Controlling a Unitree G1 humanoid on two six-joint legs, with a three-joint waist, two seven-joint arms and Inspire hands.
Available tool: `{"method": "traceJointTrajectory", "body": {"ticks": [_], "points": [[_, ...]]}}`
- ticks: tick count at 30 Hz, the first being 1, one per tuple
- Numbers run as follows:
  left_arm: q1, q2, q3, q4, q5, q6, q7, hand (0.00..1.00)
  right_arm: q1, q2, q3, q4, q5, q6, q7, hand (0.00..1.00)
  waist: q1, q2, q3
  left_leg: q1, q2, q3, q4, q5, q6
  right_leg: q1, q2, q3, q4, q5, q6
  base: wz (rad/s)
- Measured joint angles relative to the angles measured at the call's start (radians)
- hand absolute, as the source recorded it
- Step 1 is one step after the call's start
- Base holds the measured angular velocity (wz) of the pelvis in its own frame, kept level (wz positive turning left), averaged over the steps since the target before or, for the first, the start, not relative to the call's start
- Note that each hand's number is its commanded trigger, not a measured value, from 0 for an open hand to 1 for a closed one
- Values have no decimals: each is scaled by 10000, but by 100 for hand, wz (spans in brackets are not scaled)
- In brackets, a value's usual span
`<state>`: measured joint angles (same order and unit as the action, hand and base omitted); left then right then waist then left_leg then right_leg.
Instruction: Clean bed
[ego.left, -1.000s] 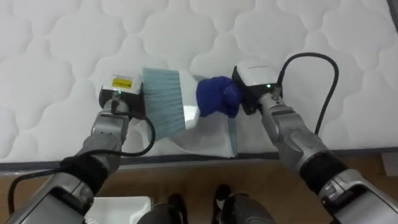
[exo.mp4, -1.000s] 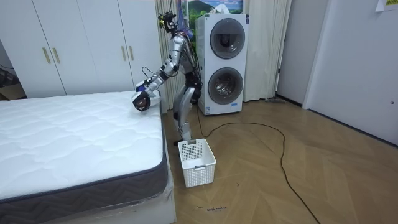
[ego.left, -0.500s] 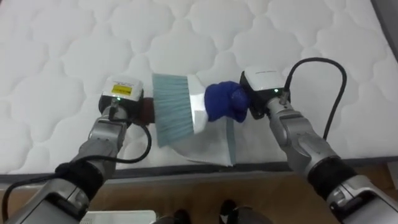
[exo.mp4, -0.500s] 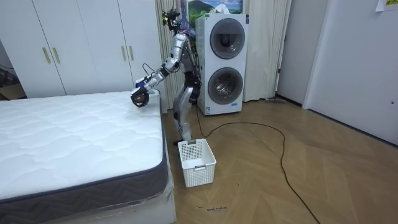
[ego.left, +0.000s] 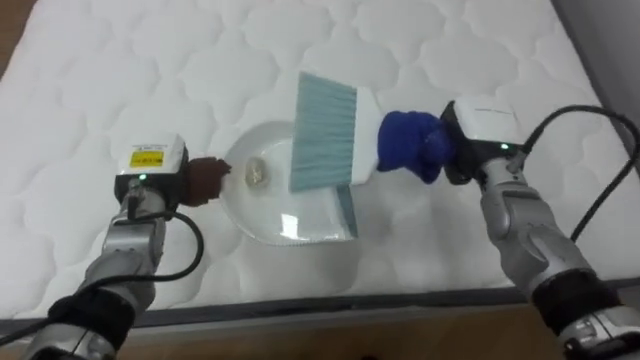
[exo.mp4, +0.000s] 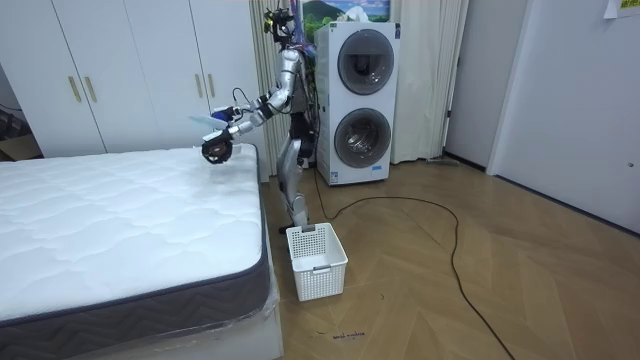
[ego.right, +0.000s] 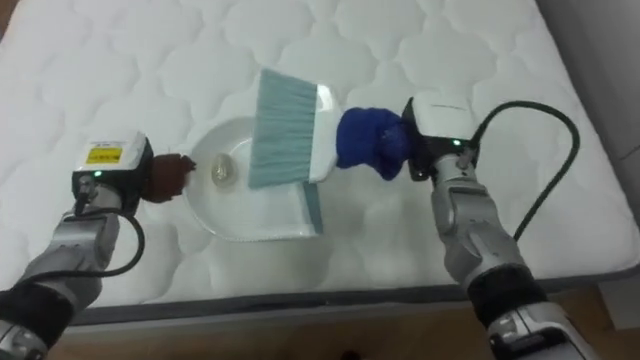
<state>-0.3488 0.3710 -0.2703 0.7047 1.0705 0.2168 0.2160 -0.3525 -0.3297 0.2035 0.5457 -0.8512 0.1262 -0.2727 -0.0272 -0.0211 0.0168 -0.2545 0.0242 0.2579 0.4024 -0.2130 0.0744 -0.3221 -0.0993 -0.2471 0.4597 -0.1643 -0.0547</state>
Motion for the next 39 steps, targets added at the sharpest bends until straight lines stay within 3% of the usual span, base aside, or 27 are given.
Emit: {"method": "traceJointTrajectory", "body": {"ticks": [3,6,8,9,10,11,12,15,16,17,20,24,26,28,30,31,32,33,36,37,38,39], "points": [[589,27,509,-758,-253,-9,-2,100,914,-92,-705,-1151,617,58,-170,100,-91,-73,-61,480,-43,-201,-287,3,-10,630,60,-81,-385,-19,109,19],[850,30,721,-1516,-380,-52,-6,100,1625,-227,-1177,-1958,1050,78,-315,100,-220,-95,-80,671,-72,-577,-420,3,-11,1105,284,242,-858,55,252,38],[942,29,721,-1770,-427,-29,-6,100,1933,-227,-1226,-2278,1409,102,-343,86,-250,-101,-90,851,-122,-779,-524,4,-12,1403,398,585,-1065,48,341,32],[1053,19,719,-1956,-500,-38,-9,100,2084,-222,-1229,-2389,1635,109,-344,77,-293,-93,-97,999,-173,-939,-603,7,-14,1626,418,594,-1206,32,375,35],[1218,21,722,-2239,-573,-38,-6,100,2211,-222,-1240,-2468,1914,146,-374,58,-318,-94,-101,1116,-214,-1056,-672,7,-15,1780,456,828,-1241,0,427,36],[1483,11,723,-2418,-802,-68,157,100,2279,-222,-1246,-2468,2303,165,-417,9,-314,-97,-102,1316,-244,-1113,-813,18,-23,1965,516,1121,-1326,-21,463,24],[1661,0,722,-2462,-933,-91,263,100,2313,-221,-1242,-2474,2519,164,-422,0,-310,-95,-103,1441,-256,-1135,-884,23,-30,2074,534,1212,-1353,-34,484,14],[2944,-113,725,-2512,-1473,-264,770,100,2807,-219,-1249,-2562,3551,126,-637,0,-299,-140,-180,1978,-266,-1333,-1282,56,-90,2664,610,1335,-1635,-51,509,21],[3543,-137,735,-2513,-1503,-295,886,100,3043,-212,-1307,-2584,3827,127,-700,0,-301,-214,-239,2086,-286,-1503,-1397,77,-130,2903,675,1298,-1900,-51,509,32],[4080,-274,891,-2512,-1476,-300,902,100,3177,-212,-1452,-2593,3928,124,-751,0,-288,-265,-251,2155,-307,-1623,-1494,105,-170,3041,691,1284,-2049,-51,509,32],[4901,-685,1396,-2512,-1517,-303,925,100,3183,-214,-1907,-2613,3982,137,-893,0,-123,-373,-201,2106,-314,-1927,-1446,150,-234,3121,720,1045,-2166,-51,507,31],[5188,-733,1745,-2513,-1672,-319,1155,100,3182,-214,-2245,-3036,4500,137,-1125,0,94,-558,-191,1871,-349,-2549,-1309,204,-321,3262,781,932,-2255,-69,479,51],[5206,-780,1801,-2513,-1773,-378,1309,100,3182,-200,-2257,-3235,4940,-15,-1571,0,91,-584,-178,1691,-395,-2967,-1083,229,-362,3472,792,345,-2255,-87,451,81],[5187,-793,1805,-2514,-1862,-449,1306,100,3201,-200,-2287,-3234,5091,-65,-1880,0,-17,-604,-163,1469,-390,-2951,-883,229,-362,3648,797,-5,-2300,-128,416,112],[5143,-836,1868,-2514,-1834,-447,1297,100,3217,-200,-2366,-3233,5119,-63,-2061,0,-109,-735,-84,1146,-263,-2134,-549,228,-349,3843,719,-164,-2390,-380,397,123],[5144,-864,1902,-2512,-1839,-415,1281,100,3253,-199,-2375,-3234,5143,-63,-2186,0,-160,-771,-56,847,28,-1110,-268,251,-300,3913,691,-419,-2380,-567,360,129],[5141,-892,1897,-2513,-1837,-413,1272,100,3330,-199,-2382,-3234,5241,-64,-2358,0,-190,-765,-57,595,273,-424,-120,317,-212,3920,680,-826,-2371,-634,328,131],[5141,-903,1899,-2512,-1855,-413,1271,100,3339,-199,-2398,-3218,5281,-63,-2416,0,-211,-754,-50,496,338,-264,-42,354,-187,3921,673,-985,-2395,-673,304,123],[5134,-1075,1935,-2512,-1855,-374,1204,100,3377,-199,-2703,-3158,5299,-63,-2535,0,-226,-639,24,184,221,-113,-100,774,-64,3928,543,-2270,-2549,-765,250,118],[5089,-1114,1937,-2511,-1902,-348,1125,100,3511,-200,-2820,-3164,5335,-55,-2633,0,-318,-645,19,124,454,552,254,717,-13,4023,374,-3084,-2545,-854,289,135],[5079,-1112,1957,-2505,-2026,-332,971,100,3761,-166,-2849,-3166,5360,-27,-2705,0,-312,-653,13,312,972,1553,1246,90,14,4272,306,-3813,-2529,-958,376,130],[5076,-1110,1984,-2506,-2128,-329,917,100,3847,-164,-2839,-3166,5432,-23,-2701,0,-308,-650,12,465,1222,1865,1534,-184,-67,4370,307,-4091,-2495,-1012,411,117]]}}
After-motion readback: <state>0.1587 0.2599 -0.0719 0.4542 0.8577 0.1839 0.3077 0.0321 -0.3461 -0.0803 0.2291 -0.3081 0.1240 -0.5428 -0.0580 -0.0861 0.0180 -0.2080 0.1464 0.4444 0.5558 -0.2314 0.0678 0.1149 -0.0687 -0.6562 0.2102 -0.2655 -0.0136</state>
